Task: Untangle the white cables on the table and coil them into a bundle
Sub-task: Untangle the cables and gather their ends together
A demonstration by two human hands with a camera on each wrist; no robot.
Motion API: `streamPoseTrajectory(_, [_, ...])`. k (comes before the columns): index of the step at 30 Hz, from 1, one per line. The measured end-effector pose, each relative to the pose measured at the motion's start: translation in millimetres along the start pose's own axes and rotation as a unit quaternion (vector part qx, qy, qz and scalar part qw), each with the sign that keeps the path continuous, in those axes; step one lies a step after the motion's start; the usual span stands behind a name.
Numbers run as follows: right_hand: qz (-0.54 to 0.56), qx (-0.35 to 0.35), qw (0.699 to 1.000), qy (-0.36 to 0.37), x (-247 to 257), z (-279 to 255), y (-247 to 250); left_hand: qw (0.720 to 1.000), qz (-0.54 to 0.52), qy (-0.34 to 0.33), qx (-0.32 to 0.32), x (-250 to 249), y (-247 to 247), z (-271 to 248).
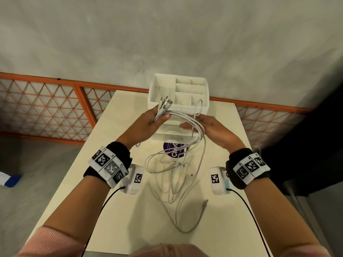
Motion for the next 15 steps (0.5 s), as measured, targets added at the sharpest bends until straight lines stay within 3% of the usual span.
streamPoseTrajectory(4, [0.076,0.022,0.997,-0.025,-5.1,-5.4,-4.3,0.999,0.019,0.005,-0.029,6.9,7.4,-3.8])
streamPoseTrajectory(7, [0.105,0.007,0.994,0.003,-9.4,-8.8,-1.2,0.999,0.013,0.02,-0.047,13.1,12.9,-6.2])
streamPoseTrajectory(9, [0.112,-0.026,0.993,0.014,-16.6,-8.7,6.0,0.998,0.008,0.022,-0.065,13.0,16.9,-6.8])
streamPoseTrajectory(13, [-0.032,-0.134,0.989,0.048,-31.1,-18.1,22.5,0.992,0.009,0.012,-0.126,9.9,26.1,-5.3])
streamPoseTrajectory(15, [-0.048,-0.203,0.977,0.055,-37.6,-25.2,33.7,0.987,0.02,0.011,-0.157,11.2,32.0,-2.9])
Point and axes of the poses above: each hand's wrist, its own z-axis towards the middle knuckle, its own y-axis out of the back of the hand, x = y × z, the point moved 3 cm from there along z, towards the middle knuckle, and after that the axes turned 7 degrees about -x, right-handed, at the moved point
